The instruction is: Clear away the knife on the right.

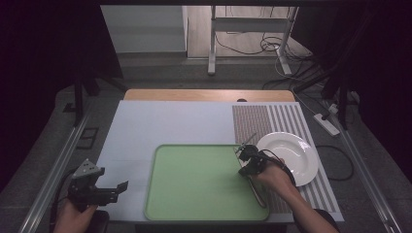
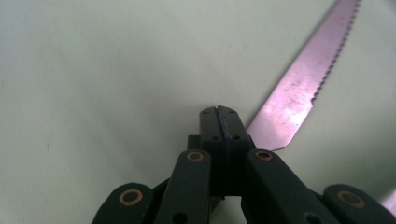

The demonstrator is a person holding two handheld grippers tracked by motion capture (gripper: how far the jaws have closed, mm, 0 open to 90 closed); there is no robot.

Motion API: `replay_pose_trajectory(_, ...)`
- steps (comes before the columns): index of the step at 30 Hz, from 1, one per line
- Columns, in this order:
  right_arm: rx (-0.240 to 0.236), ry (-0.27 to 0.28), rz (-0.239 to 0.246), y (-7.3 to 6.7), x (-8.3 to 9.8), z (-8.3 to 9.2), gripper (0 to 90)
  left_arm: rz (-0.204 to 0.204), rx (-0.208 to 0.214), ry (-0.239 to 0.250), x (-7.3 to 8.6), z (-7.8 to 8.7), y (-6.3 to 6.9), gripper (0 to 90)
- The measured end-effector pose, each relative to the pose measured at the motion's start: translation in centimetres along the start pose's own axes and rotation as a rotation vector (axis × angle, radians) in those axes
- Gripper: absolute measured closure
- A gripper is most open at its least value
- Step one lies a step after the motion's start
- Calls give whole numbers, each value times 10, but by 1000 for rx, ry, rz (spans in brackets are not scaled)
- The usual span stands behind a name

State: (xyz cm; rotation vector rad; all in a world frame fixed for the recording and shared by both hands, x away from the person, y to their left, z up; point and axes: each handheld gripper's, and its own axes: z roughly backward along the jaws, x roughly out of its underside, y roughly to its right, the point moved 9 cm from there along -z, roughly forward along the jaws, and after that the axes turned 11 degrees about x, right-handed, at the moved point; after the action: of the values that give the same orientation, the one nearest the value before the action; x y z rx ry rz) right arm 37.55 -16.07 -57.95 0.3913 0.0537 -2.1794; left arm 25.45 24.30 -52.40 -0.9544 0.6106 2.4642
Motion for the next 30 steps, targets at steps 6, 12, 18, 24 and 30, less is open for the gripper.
replay_pose_trajectory(6,7,-7,-46,10,16,5,900,0,0,1,0,0,0,27)
replay_pose_trajectory(12,-8,-7,-82,17,24,7,900,1,-1,0,0,0,0,27)
replay_pose_trajectory(18,-11,-18,-76,17,23,7,883,0,-2,-3,0,-1,0,27)
replay_pose_trajectory(24,-38,39,-91,14,14,13,842,2,0,-5,0,-1,0,27)
replay_pose_trajectory(30,-17,95,-83,12,5,21,772,0,-2,-7,0,-1,0,27)
